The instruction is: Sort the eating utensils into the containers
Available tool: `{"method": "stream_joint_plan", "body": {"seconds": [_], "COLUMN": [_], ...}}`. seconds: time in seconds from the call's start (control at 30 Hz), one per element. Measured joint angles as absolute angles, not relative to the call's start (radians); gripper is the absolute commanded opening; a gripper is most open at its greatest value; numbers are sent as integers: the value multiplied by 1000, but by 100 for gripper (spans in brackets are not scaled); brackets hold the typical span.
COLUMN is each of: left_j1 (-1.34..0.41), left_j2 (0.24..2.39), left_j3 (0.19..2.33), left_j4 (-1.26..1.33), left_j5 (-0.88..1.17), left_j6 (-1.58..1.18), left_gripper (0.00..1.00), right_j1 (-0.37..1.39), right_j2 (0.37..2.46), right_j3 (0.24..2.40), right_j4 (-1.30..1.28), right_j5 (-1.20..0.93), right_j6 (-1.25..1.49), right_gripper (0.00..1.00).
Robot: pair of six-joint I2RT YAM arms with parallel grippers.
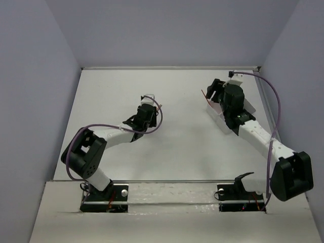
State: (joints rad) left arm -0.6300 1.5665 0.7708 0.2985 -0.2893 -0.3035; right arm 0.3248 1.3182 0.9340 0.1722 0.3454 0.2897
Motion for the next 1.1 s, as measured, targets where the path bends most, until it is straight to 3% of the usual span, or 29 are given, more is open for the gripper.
{"method": "stream_joint_plan", "body": {"seconds": [0.33,1.1], "left_j1": [-620,-611], "left_j2": [1683,1779], "left_j3": [873,926], "left_j4": [244,212], "left_j5": [-255,-265], "left_j6": [-285,-263], "left_gripper": [31,29], "right_j1": [394,394], "right_j2": [1131,1134], "right_j3": [742,710], "right_j4": [162,165], "right_j5": [242,175], "right_j6": [380,401], "right_gripper": [69,68]}}
